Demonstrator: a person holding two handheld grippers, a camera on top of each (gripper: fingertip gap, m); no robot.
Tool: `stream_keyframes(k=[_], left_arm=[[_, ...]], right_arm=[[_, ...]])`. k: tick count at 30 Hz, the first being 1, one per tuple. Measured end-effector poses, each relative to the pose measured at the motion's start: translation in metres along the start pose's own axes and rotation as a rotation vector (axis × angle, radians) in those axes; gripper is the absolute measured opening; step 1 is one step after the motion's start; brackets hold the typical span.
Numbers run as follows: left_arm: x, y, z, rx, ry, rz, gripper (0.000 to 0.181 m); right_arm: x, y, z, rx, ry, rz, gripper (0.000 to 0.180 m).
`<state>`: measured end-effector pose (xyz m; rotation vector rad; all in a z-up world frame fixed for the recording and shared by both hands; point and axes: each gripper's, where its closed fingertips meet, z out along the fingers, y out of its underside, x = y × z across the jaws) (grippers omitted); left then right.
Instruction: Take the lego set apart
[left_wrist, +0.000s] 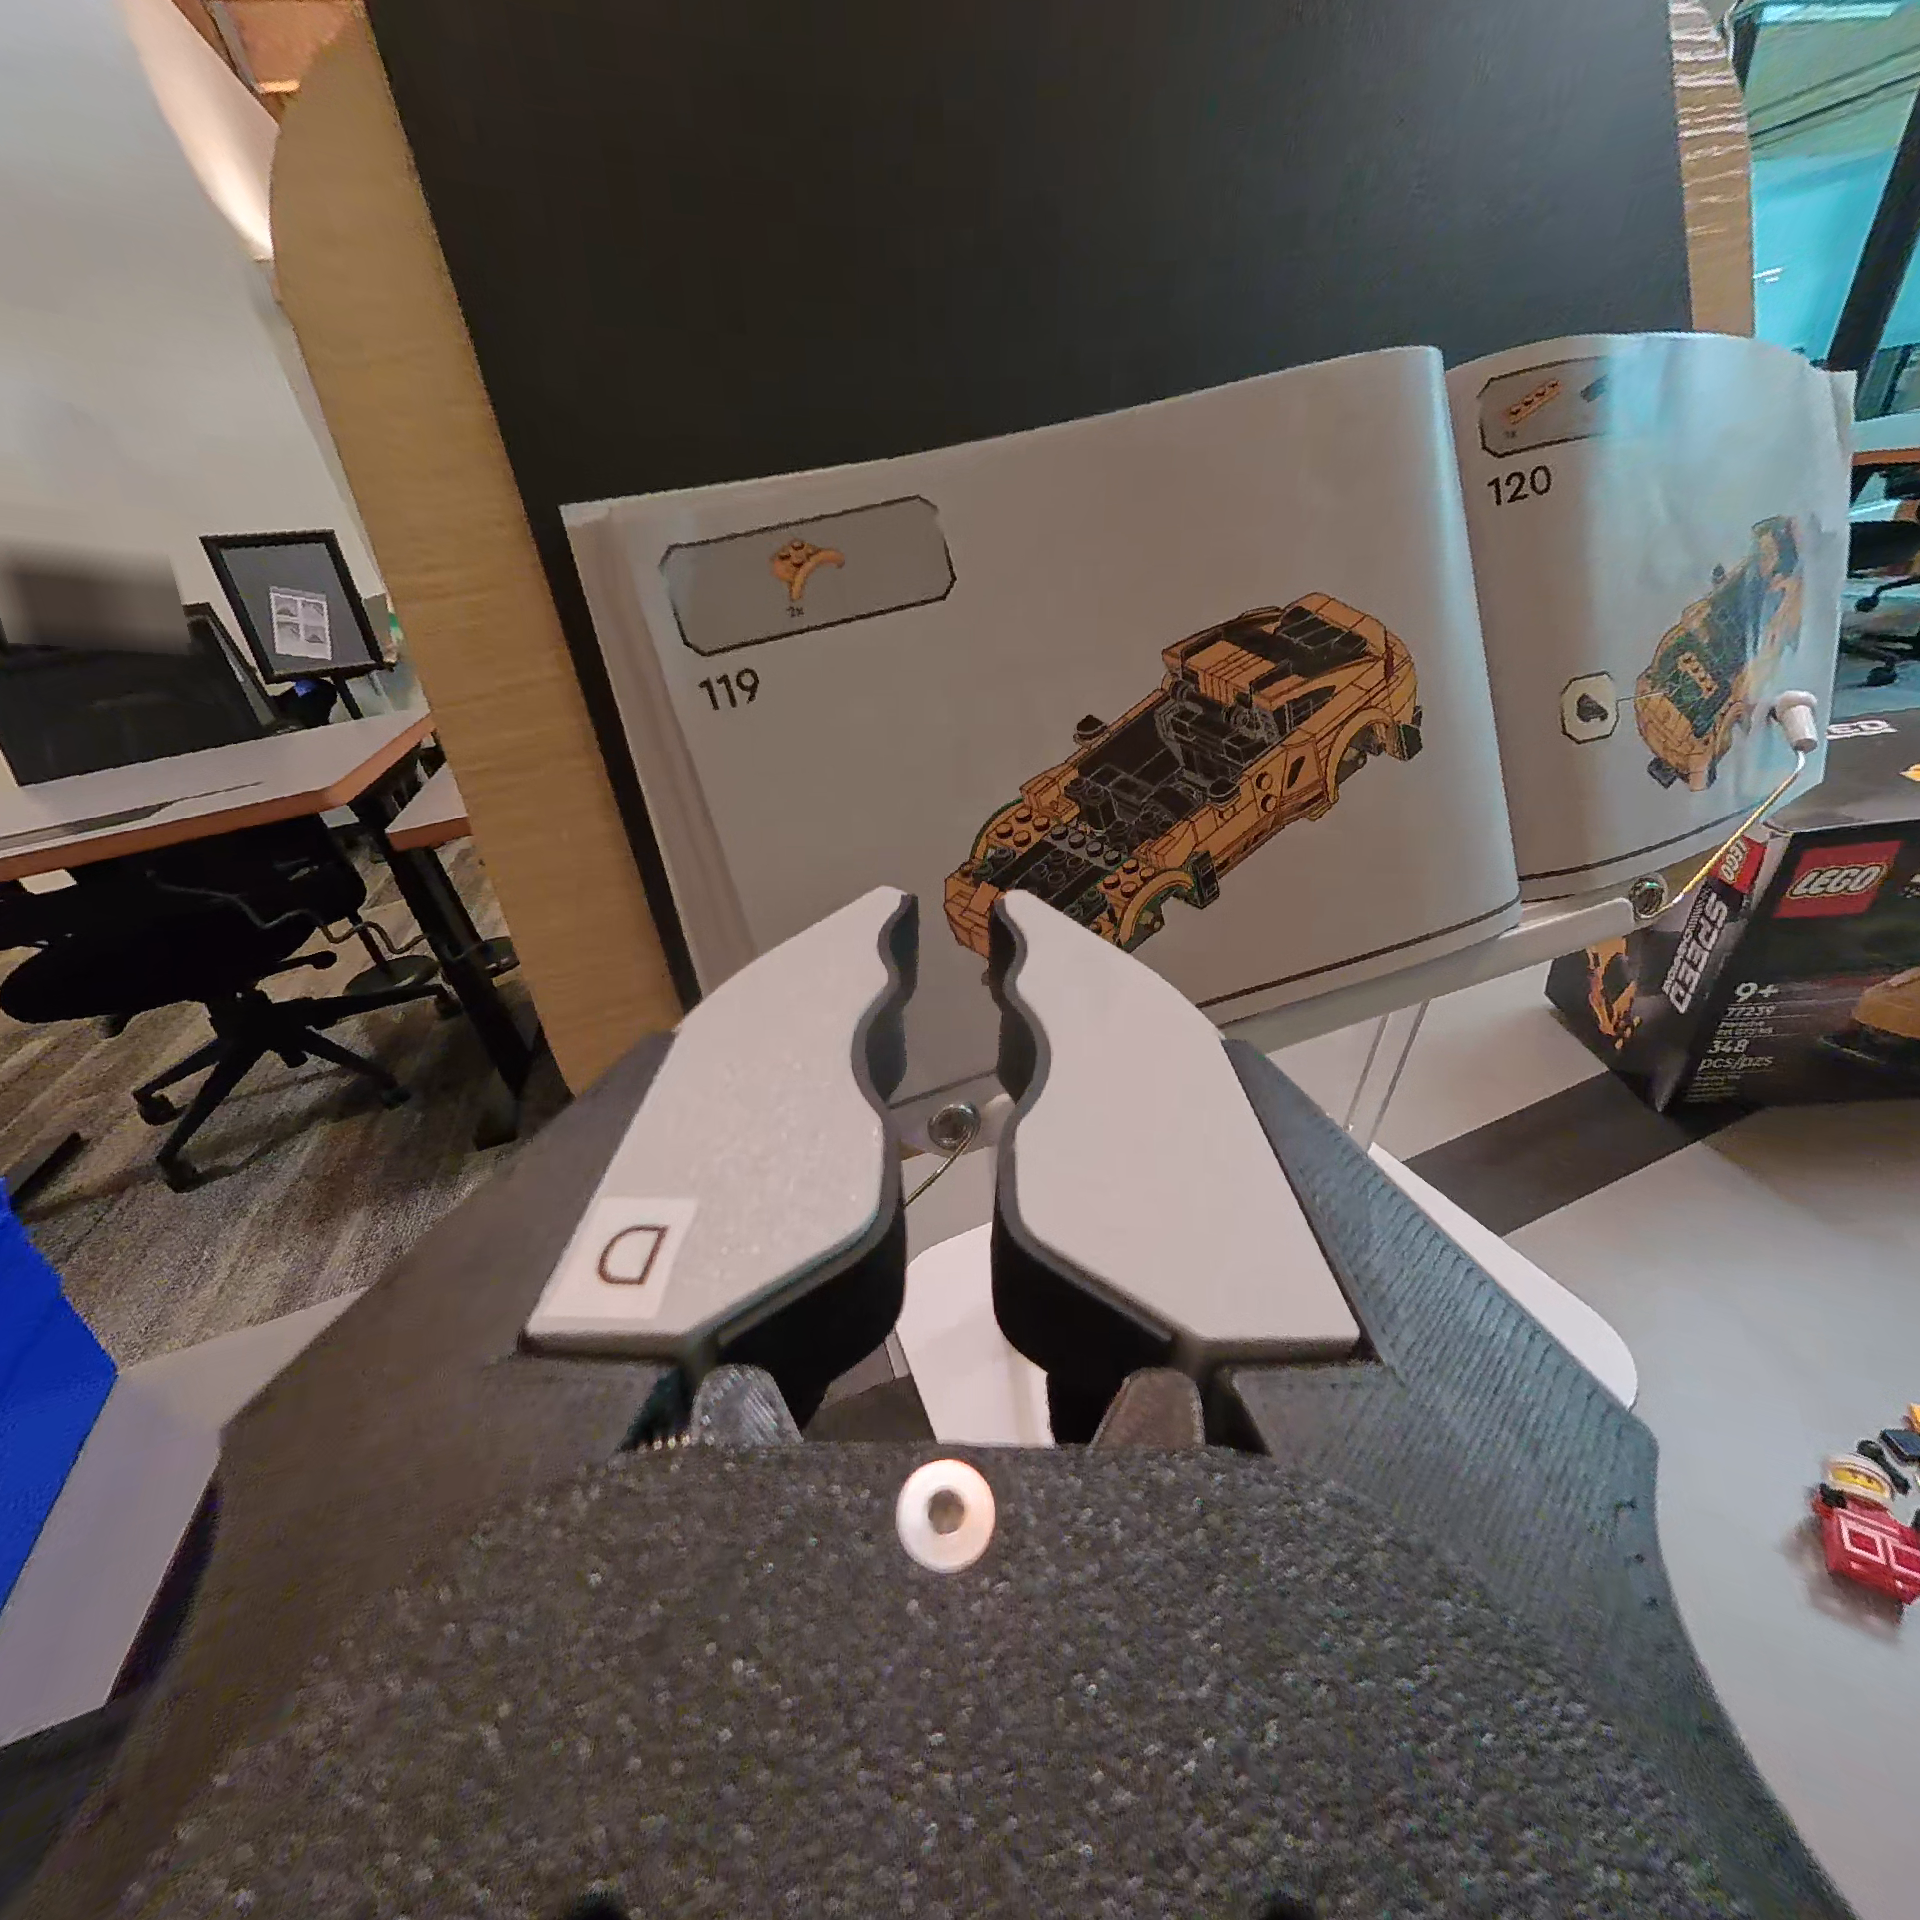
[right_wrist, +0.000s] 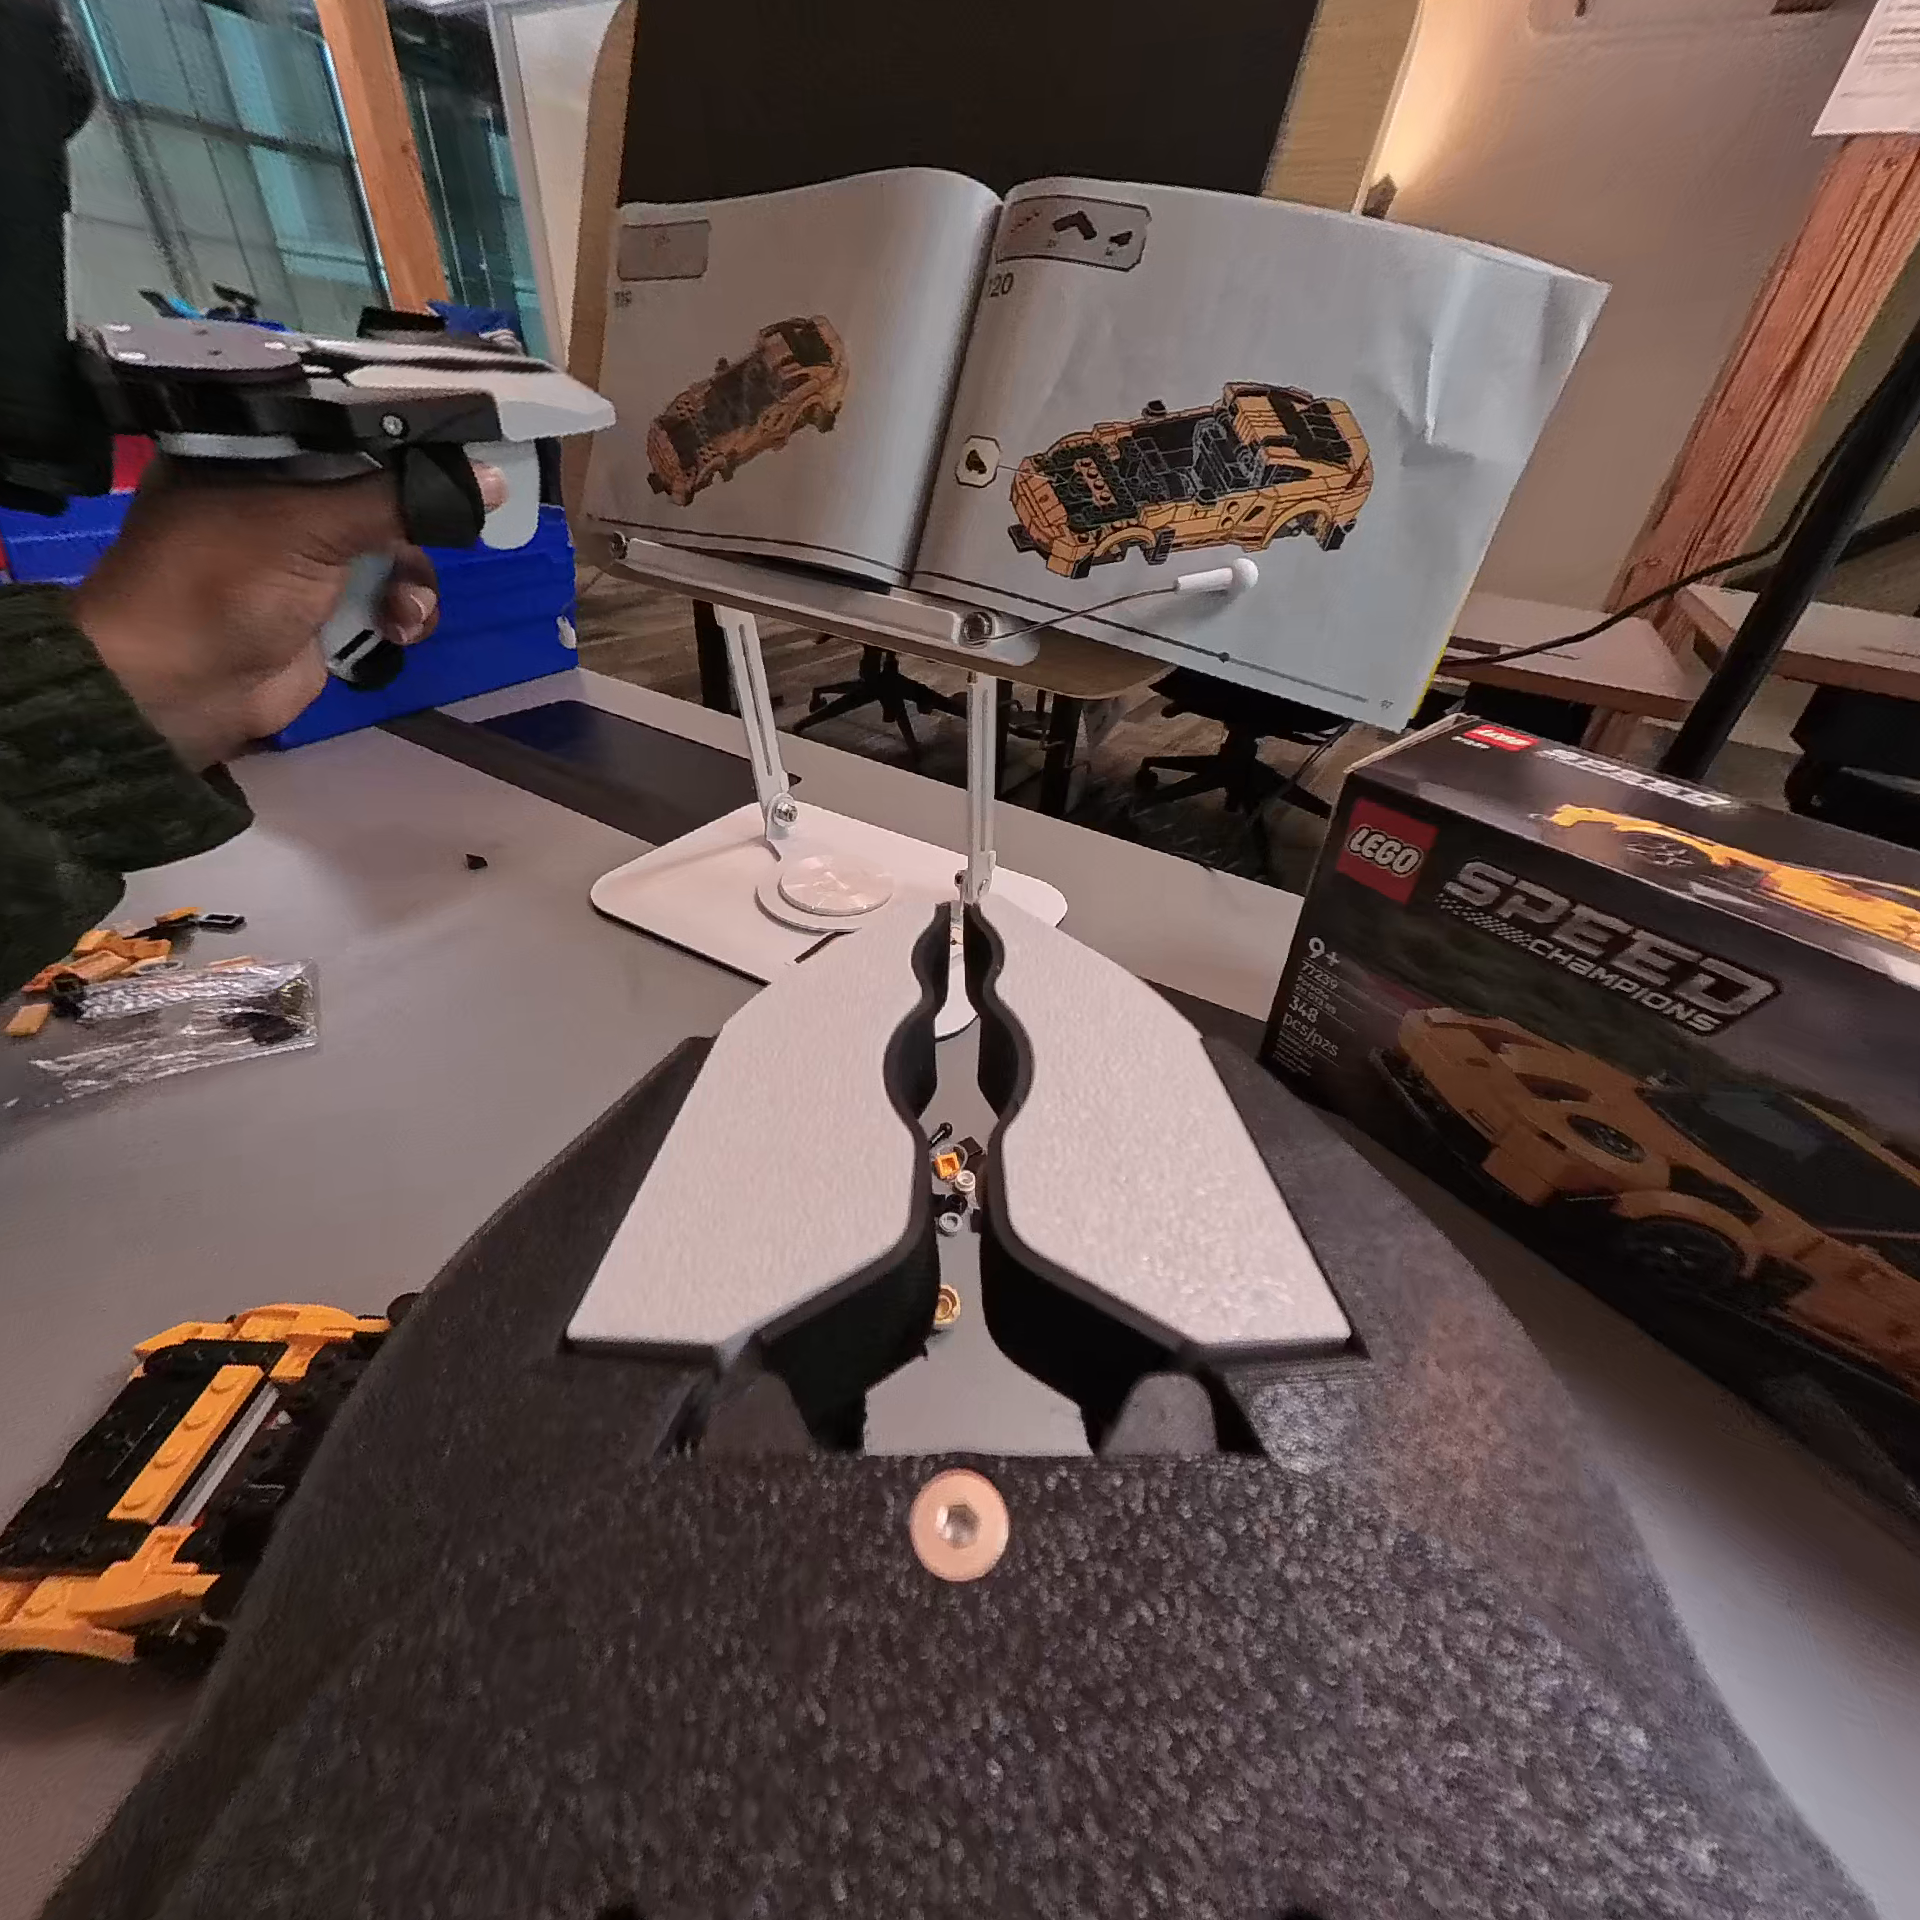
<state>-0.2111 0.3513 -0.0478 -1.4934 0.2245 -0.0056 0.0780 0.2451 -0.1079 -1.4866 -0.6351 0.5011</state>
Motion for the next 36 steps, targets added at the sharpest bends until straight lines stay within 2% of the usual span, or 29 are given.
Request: stream_keyframes(k=[13, 22, 36], left_arm=[[0.003, -0.003, 0.015, 0.002, 0.021, 0.004, 0.009], [0.010, -0.009, 0.021, 0.011, 0.046, 0.037, 0.000], [0.039, 0.012, 0.011, -0.033, 0.101, 0.043, 0.000]], right_arm=[[-0.009, 0.002, 0.001, -0.001, -0.016, -0.050, 0.002], [-0.015, 0.007, 0.003, -0.006, -0.062, 0.011, 0.002], [-0.016, 0.013, 0.001, -0.013, -0.076, 0.019, 0.001]])
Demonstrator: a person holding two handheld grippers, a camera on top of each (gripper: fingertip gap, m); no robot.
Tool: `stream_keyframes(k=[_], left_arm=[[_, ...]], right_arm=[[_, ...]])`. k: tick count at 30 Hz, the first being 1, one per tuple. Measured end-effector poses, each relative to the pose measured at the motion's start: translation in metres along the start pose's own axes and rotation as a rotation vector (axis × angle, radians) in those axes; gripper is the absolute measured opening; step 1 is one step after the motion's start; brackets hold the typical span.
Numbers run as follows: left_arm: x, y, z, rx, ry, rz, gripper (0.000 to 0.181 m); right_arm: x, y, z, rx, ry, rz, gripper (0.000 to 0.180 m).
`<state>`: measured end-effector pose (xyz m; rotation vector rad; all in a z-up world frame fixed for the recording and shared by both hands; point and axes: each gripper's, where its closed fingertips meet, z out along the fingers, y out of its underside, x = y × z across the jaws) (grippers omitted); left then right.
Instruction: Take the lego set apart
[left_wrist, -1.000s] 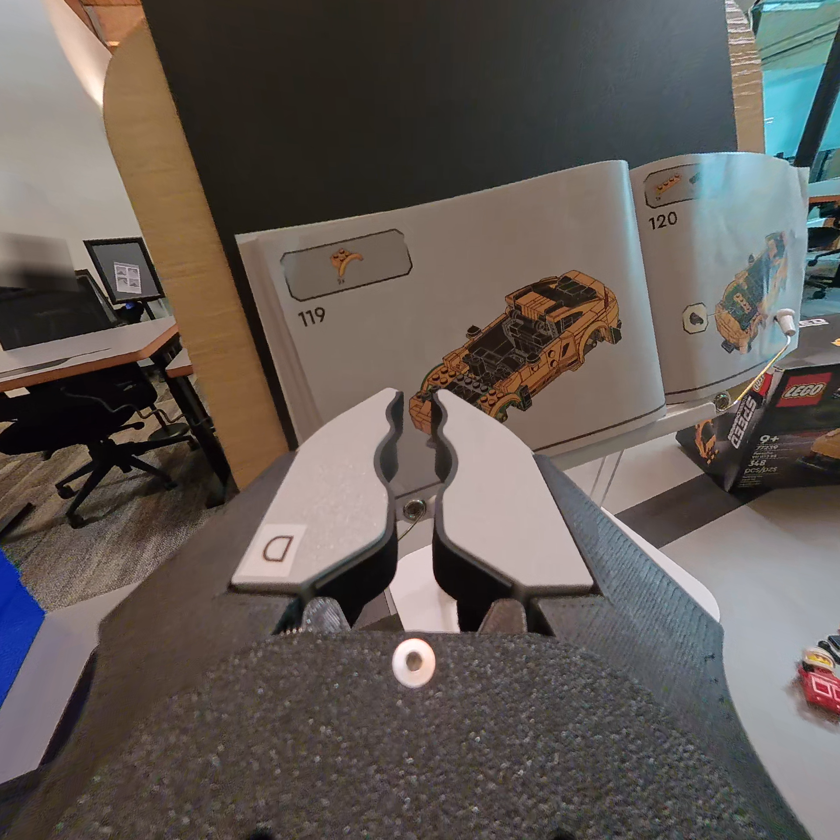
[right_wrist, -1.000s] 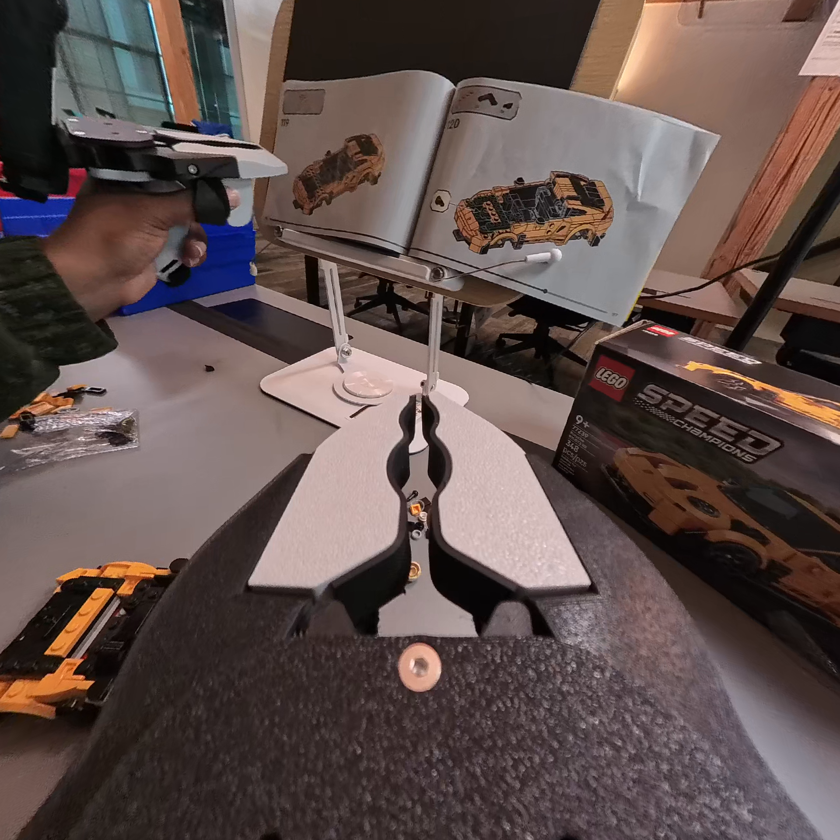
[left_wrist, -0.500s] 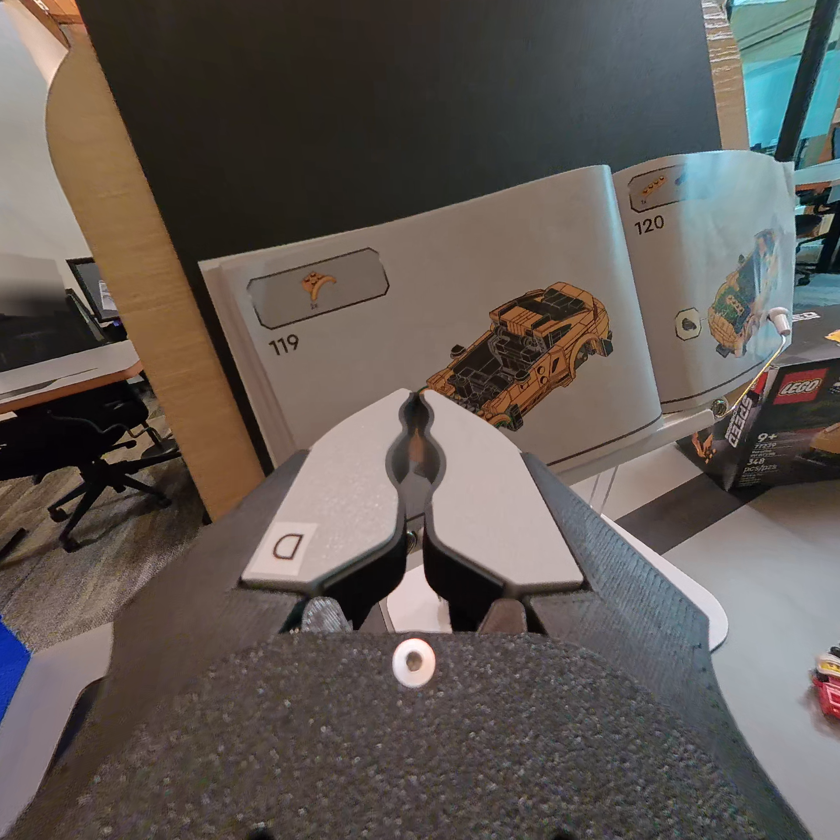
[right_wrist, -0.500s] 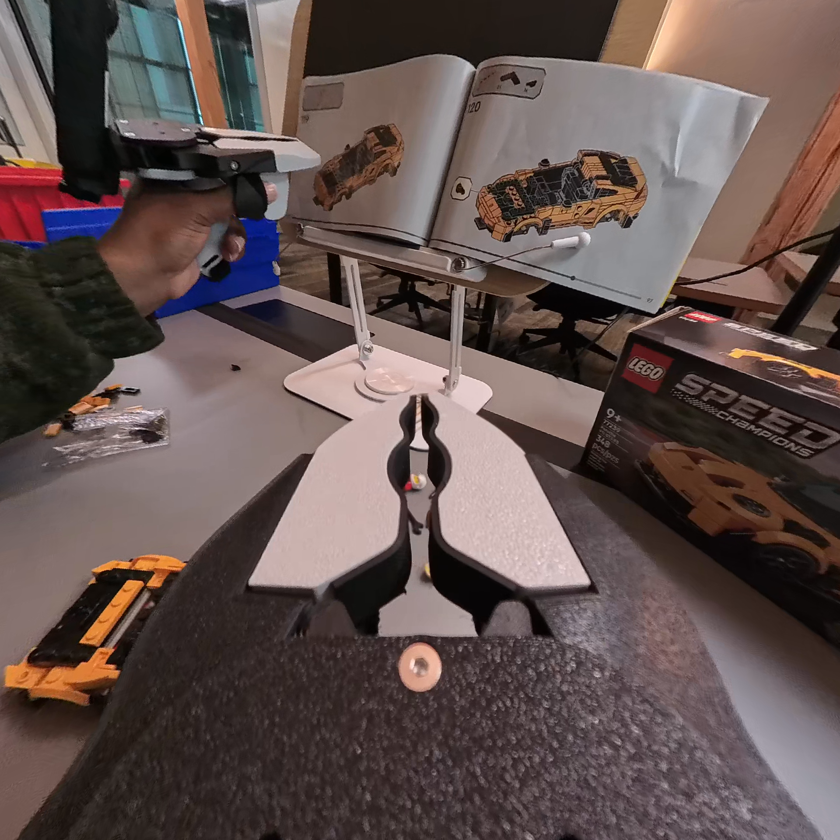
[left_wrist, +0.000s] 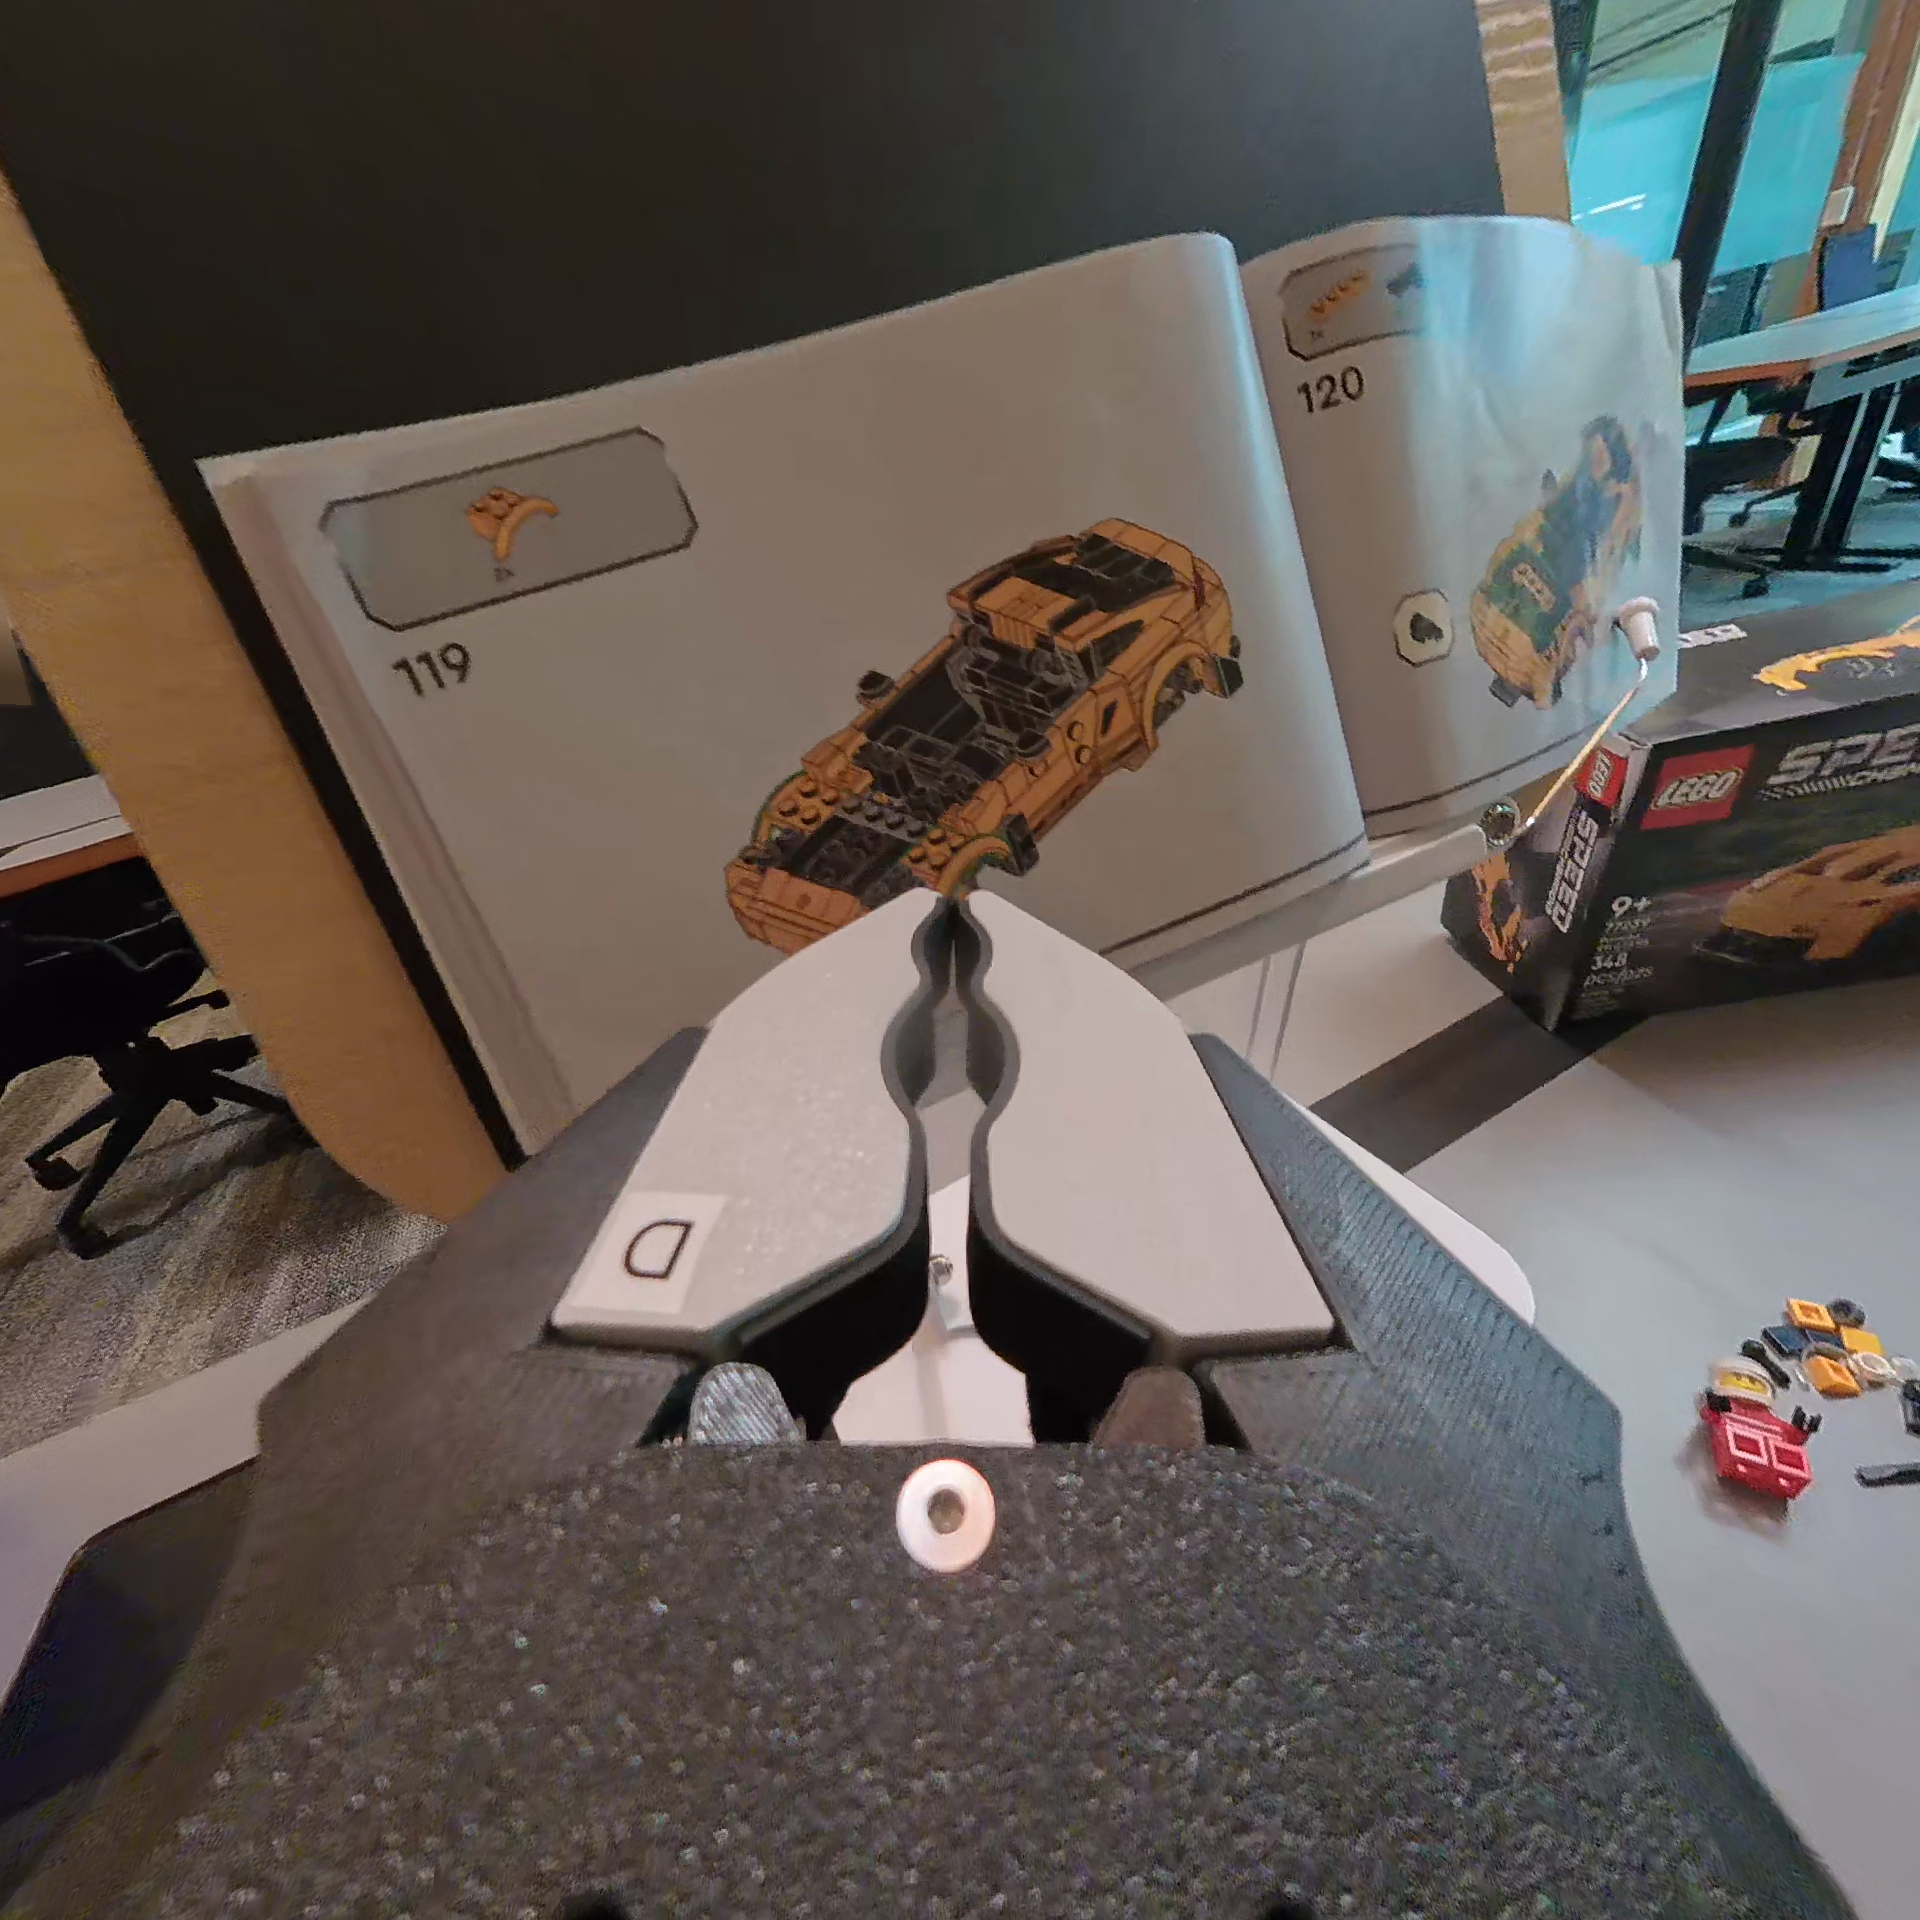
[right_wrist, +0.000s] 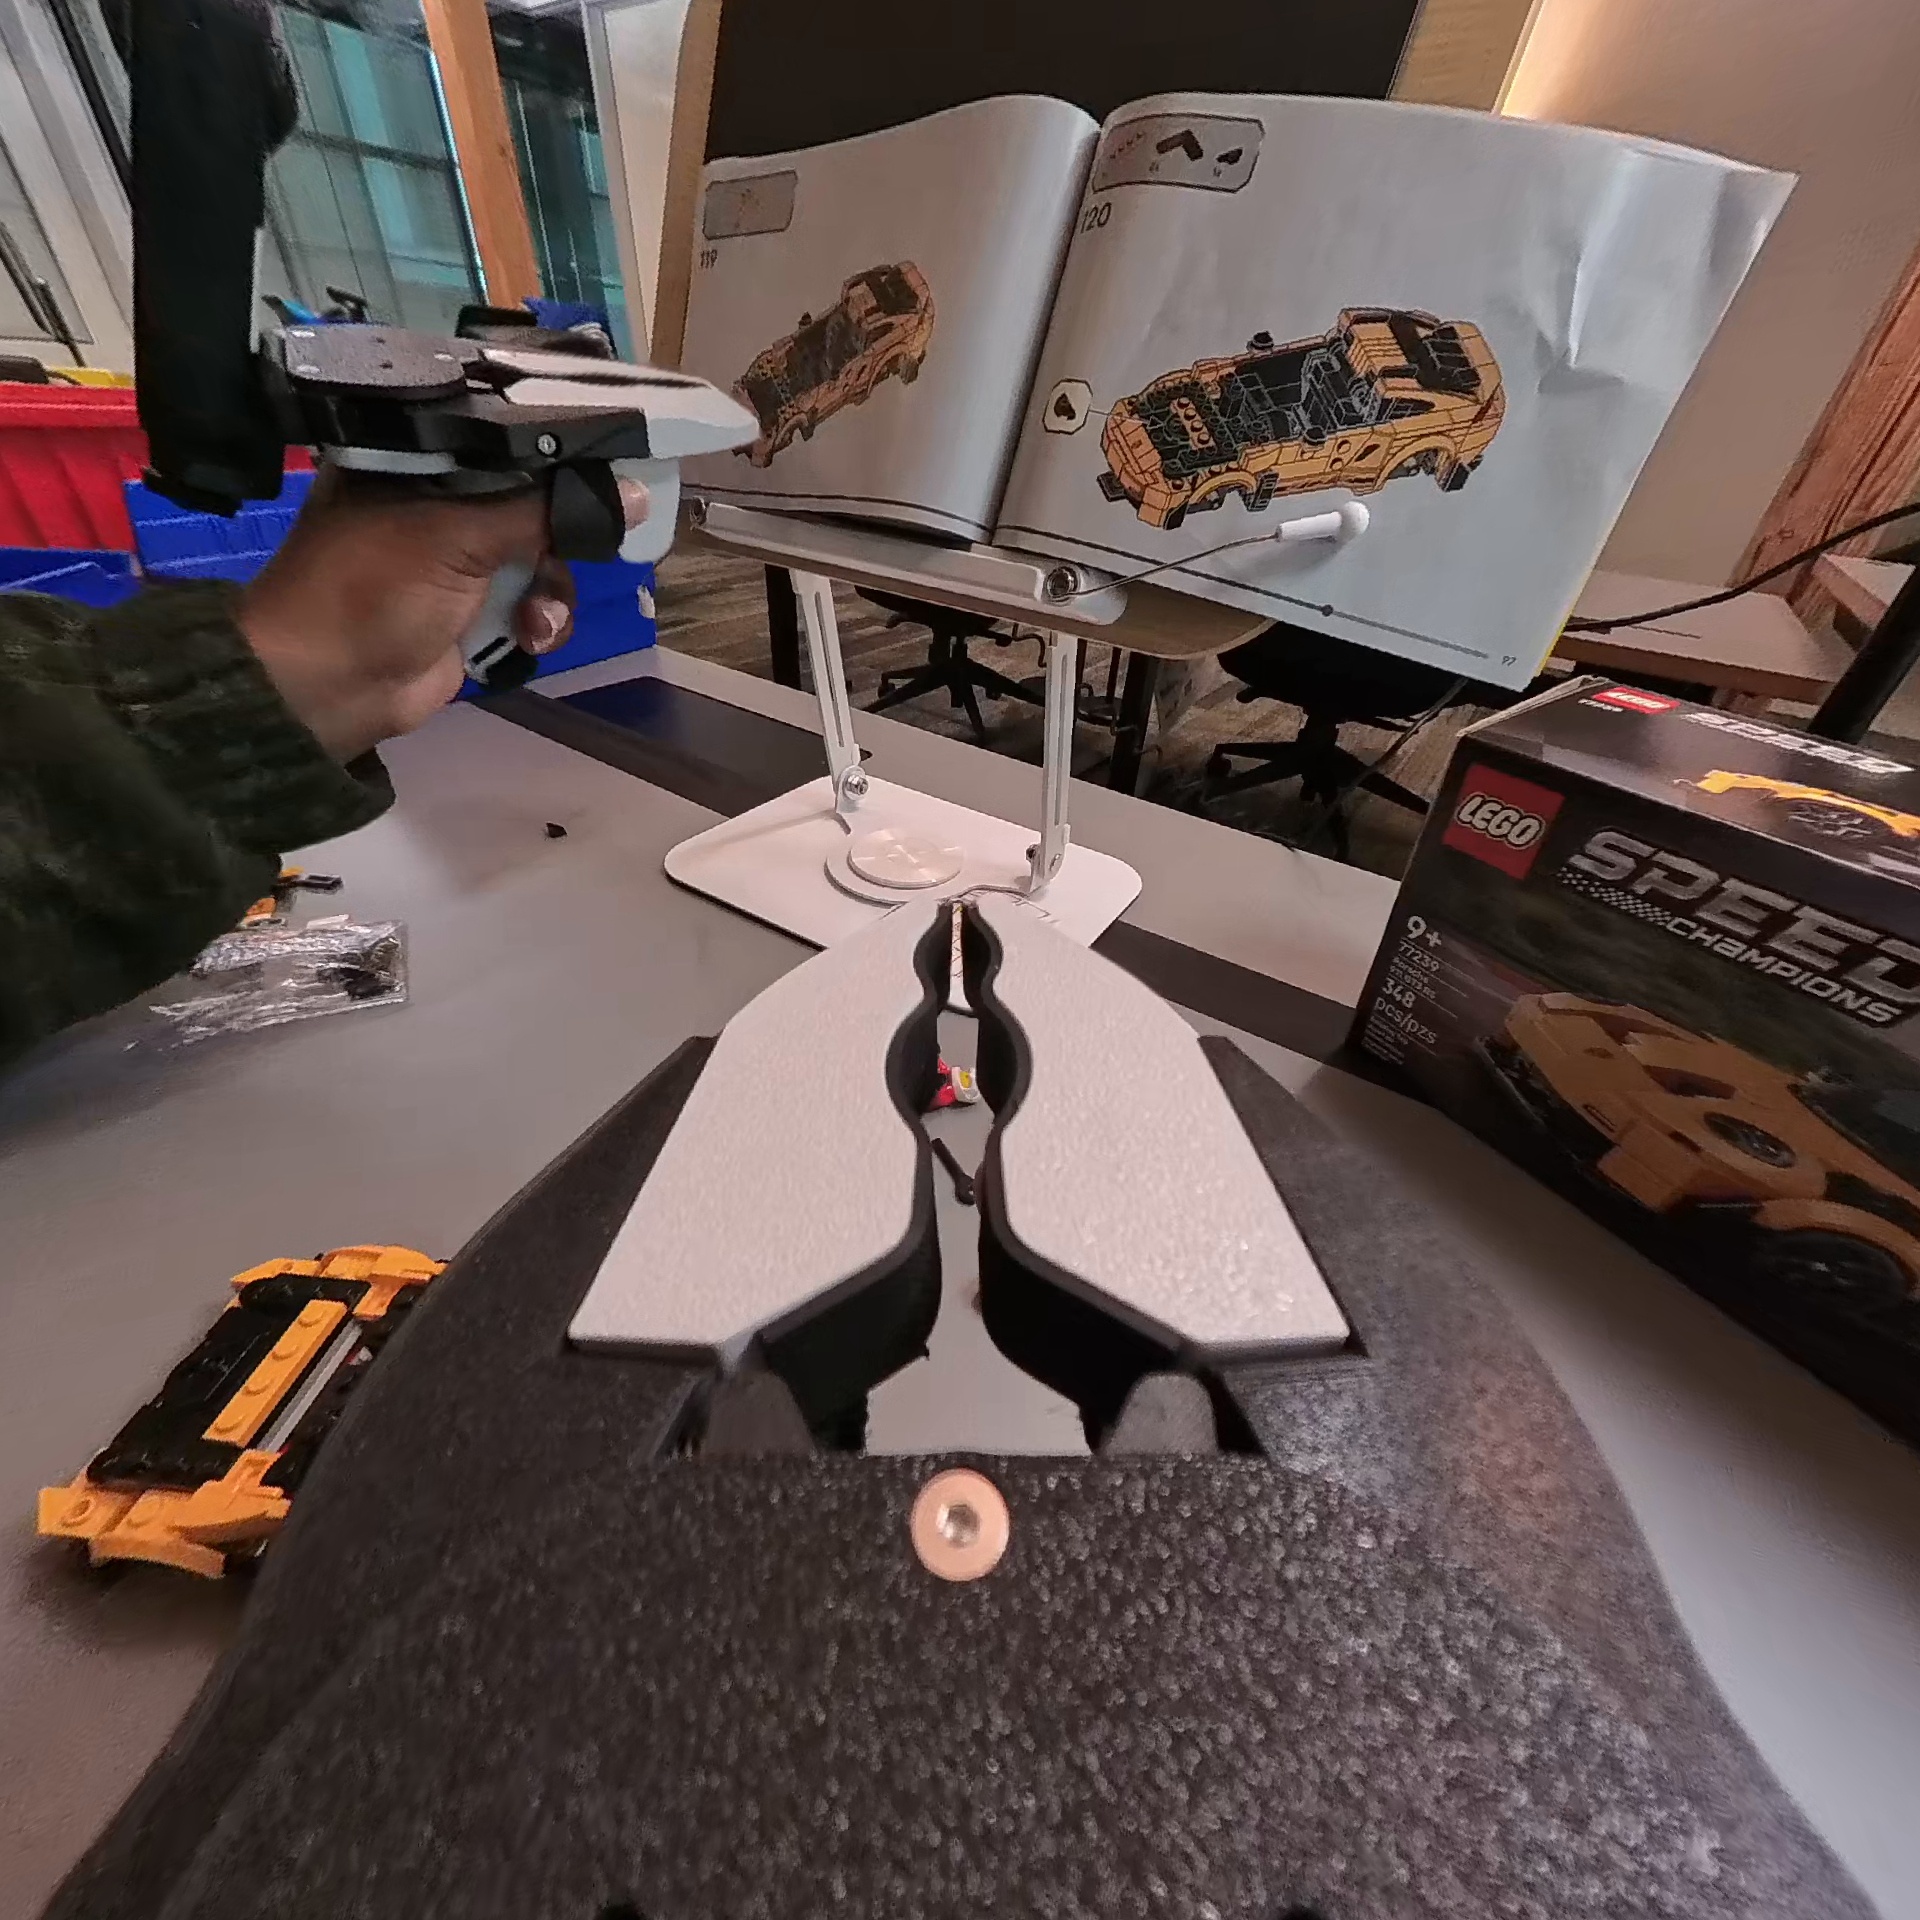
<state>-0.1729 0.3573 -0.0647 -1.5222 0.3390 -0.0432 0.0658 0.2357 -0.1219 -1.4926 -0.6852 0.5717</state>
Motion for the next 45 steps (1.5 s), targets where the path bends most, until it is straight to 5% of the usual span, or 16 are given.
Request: stream_keyframes(k=[21, 36, 45], left_arm=[[0.003, -0.001, -0.009, 0.006, 0.001, -0.004, 0.001], [0.068, -0.093, -0.081, 0.156, 0.212, 0.017, 0.014], [0.126, -0.006, -0.143, -0.112, 0.448, -0.002, 0.030]], right_arm=[[-0.002, 0.000, -0.002, 0.001, -0.011, -0.014, 0.001], [0.001, -0.015, -0.011, 0.033, 0.033, -0.072, 0.003], [-0.002, -0.006, -0.011, -0.049, -0.023, -0.050, 0.014]])
